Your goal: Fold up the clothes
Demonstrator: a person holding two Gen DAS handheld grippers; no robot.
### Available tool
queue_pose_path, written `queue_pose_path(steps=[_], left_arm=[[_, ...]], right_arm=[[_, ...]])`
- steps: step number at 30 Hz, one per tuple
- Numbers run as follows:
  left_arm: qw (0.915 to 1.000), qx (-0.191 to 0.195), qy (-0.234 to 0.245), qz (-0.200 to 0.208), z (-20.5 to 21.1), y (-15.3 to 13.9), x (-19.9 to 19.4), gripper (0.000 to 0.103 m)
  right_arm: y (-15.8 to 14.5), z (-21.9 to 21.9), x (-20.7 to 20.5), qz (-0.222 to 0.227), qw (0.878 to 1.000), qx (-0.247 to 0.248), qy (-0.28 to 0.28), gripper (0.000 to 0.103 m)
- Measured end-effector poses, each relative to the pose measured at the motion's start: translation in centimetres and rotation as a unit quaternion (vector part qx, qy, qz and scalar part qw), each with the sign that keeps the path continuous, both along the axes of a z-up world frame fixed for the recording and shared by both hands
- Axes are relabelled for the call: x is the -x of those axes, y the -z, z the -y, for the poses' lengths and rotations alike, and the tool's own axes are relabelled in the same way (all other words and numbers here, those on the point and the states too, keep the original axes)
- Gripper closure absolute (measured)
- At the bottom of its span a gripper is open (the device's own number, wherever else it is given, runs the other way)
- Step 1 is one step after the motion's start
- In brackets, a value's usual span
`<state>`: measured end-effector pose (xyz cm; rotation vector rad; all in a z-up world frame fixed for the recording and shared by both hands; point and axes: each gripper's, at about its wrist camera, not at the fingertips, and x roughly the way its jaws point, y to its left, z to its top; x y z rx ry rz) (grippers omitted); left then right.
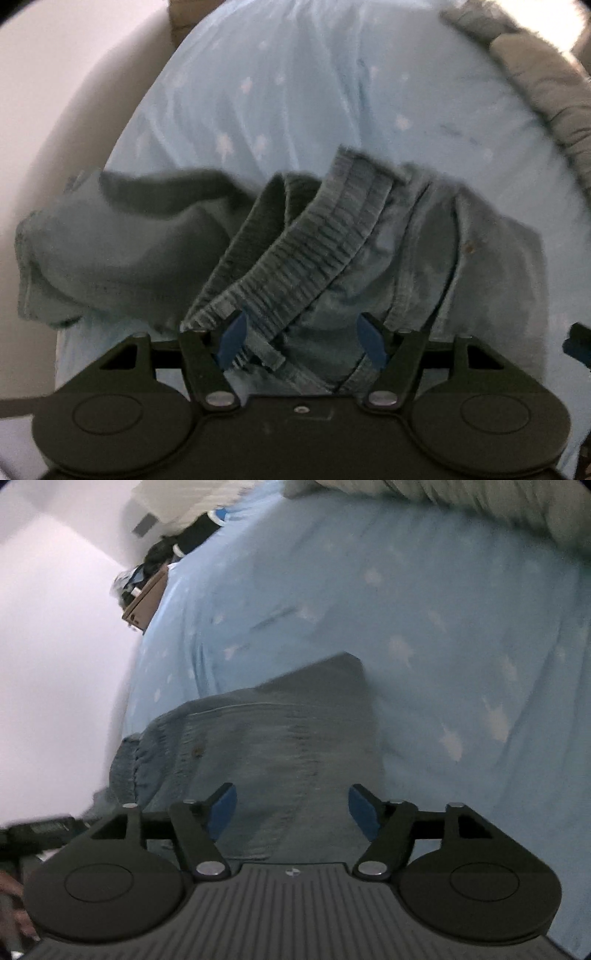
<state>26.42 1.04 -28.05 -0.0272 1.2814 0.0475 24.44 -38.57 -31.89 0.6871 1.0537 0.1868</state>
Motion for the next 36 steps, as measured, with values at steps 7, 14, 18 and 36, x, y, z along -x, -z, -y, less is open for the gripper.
queue_pose_path(steps=[7, 14, 18, 36], left_arm=[[0.9984, -0.039, -0.036, -0.022, 0.2, -0.7, 0.3, 0.04], [0.997, -0.052, -0.056, 0.007, 0.4, -4.5, 1.0, 0.04], [0.9957, -0.058, -0.07, 0.016, 0.7, -5.8, 2.0, 0.04], [0.9963, -0.006, -0.05, 0.07, -1.7, -9.9, 5.9, 0.04]], right_arm=[[5.3, 0.6, -2.3, -0.061, 0.996, -0.069, -0.018, 0.02], [8.0, -0.2, -3.1, -0.09, 0.988, -0.119, -0.032, 0.012], [6.6, -1.7, -3.2, -0.065, 0.992, -0.092, -0.062, 0.058], [-6.3, -7.7, 2.3, 0.007, 0.995, -0.096, 0.013, 0.086]])
